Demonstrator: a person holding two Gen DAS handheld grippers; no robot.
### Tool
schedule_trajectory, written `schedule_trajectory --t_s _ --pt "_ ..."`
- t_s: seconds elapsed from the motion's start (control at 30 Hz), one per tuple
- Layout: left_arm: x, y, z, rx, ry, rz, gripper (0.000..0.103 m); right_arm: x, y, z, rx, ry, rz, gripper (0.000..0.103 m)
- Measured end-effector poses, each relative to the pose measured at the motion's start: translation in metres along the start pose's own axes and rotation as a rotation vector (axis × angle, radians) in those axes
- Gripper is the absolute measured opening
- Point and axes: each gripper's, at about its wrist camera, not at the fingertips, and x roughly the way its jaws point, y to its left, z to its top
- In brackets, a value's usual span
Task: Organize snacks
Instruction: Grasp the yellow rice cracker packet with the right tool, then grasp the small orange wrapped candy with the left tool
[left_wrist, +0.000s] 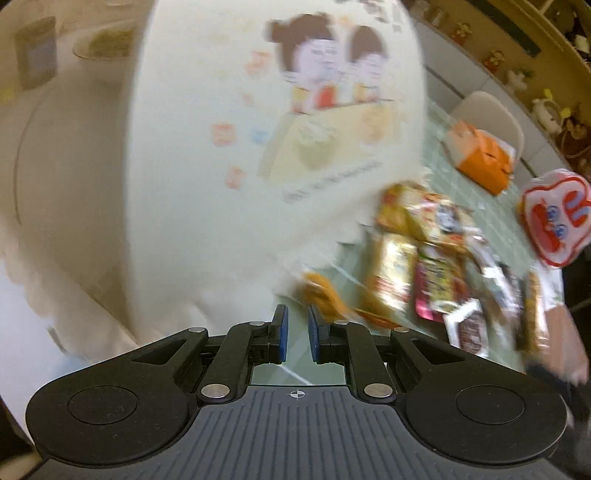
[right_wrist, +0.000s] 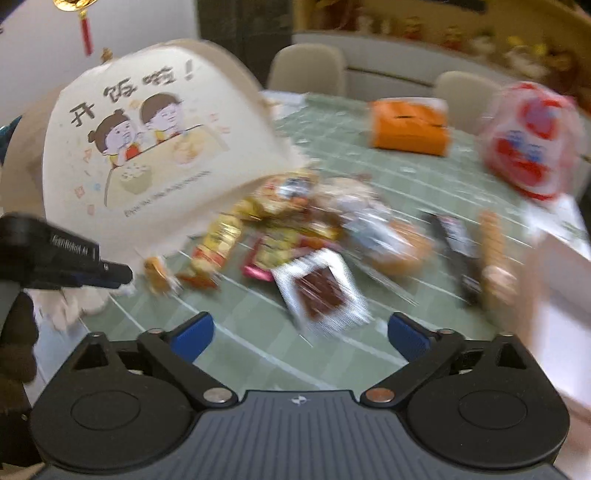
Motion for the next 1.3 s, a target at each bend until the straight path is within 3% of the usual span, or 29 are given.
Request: schedule_trajectory --t_s 0.17,0.27,0.3,0.33,0.37,0.43,0.53,0.6,0.8,0.87,0.93,0.97,1.1,1.3 --pt "0.012 0.026 0.003 -0.015 0.092 -0.005 0.014 0.067 0.043 0.042 -0.041 -0.009 0.069 0.086" --pt "0.018 0.032 0.003 -0.037 0.140 -0.052 0.014 0.101 0.061 0.058 -0.028 0.032 0.111 0.081" --pt "0.020 0.031 0.003 -0.039 0.147 -0.067 0.014 0.111 0.066 0.061 -0.028 0.046 0.105 0.070" --pt "0.021 0.029 0.005 -0.040 0.151 -0.084 0.014 0.118 0.068 0.062 -0.032 0.062 0.099 0.053" --pt "0.024 0.026 0.007 -0.042 0.150 -0.098 0.014 0.123 0.069 0.061 -0.031 0.082 0.084 0.047" --pt "0.027 0.021 0.013 -0.047 0.136 -0.122 0.014 0.122 0.066 0.058 0.009 0.116 0.080 0.039" --pt "0.036 0.012 0.023 -0.062 0.097 -0.115 0.015 0.098 0.052 0.039 0.056 0.149 0.084 0.038" --pt "0.043 0.001 0.028 -0.018 0.081 -0.088 0.015 0.078 0.044 0.018 0.066 0.178 0.054 0.038" --pt "0.053 -0.037 0.026 0.179 0.060 -0.059 0.018 0.028 0.021 -0.030 0.074 0.194 -0.087 0.040" --pt "0.055 -0.050 0.022 0.251 0.058 -0.055 0.018 0.018 0.011 -0.038 0.116 0.192 -0.111 0.047" --pt "0.057 -0.061 0.015 0.323 0.070 -0.054 0.018 0.013 -0.002 -0.047 0.168 0.192 -0.128 0.065" --pt "0.060 -0.067 0.011 0.357 0.087 -0.059 0.018 0.011 -0.006 -0.052 0.191 0.194 -0.133 0.068" --pt "0.058 -0.084 -0.008 0.473 0.074 -0.038 0.022 0.005 -0.024 -0.071 0.269 0.195 -0.096 0.078" --pt "0.051 -0.103 -0.033 0.578 0.054 0.034 0.022 0.006 -0.024 -0.082 0.221 0.149 -0.021 0.097"
